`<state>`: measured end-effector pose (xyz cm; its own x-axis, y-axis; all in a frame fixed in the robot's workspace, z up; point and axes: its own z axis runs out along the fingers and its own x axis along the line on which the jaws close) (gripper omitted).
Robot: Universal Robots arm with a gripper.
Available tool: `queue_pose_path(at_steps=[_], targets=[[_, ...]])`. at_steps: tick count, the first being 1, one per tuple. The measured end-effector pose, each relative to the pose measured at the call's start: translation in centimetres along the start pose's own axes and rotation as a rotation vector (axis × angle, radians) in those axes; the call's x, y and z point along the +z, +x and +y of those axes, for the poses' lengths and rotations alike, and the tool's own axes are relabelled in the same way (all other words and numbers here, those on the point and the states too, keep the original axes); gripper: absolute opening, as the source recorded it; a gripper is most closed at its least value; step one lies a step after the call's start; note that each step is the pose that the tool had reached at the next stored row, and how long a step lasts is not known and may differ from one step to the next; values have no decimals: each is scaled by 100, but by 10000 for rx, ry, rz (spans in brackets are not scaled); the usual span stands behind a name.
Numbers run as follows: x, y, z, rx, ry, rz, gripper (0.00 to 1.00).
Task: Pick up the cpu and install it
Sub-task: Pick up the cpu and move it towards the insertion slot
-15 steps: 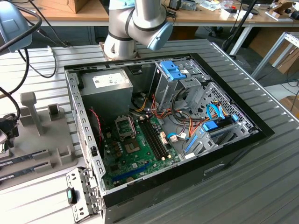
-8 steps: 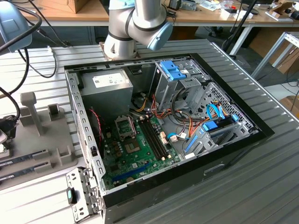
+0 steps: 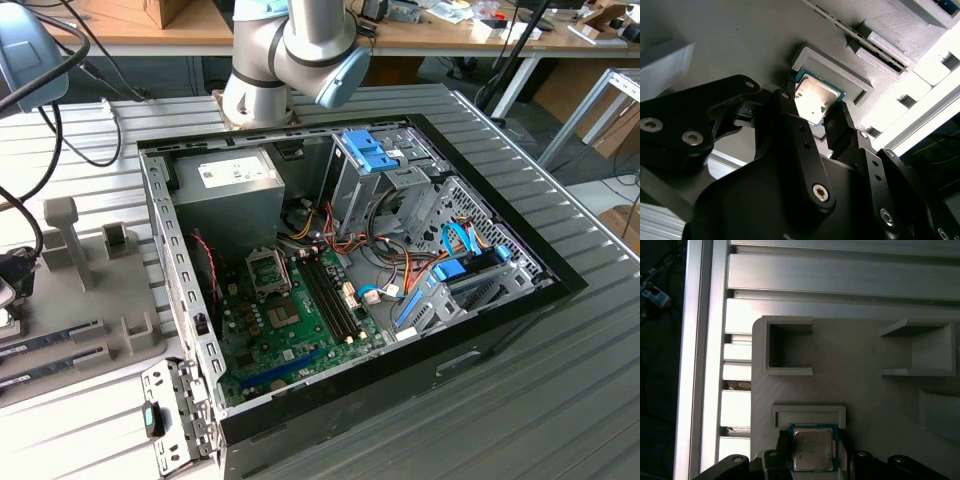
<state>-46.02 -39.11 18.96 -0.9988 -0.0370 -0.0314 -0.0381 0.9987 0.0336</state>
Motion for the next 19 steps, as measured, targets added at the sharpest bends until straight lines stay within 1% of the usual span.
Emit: queue_pose_path(at_steps=[4,6,8,12,19], targets=[[-17,0,1,0,0,1,47],[-44,-1,2,1,-5,0,47],[-77,-2,3,1,-27,-1,47],[-111,-3,4,2,-52,-3,47],[-223,-7,8,2,-73,-3,47]])
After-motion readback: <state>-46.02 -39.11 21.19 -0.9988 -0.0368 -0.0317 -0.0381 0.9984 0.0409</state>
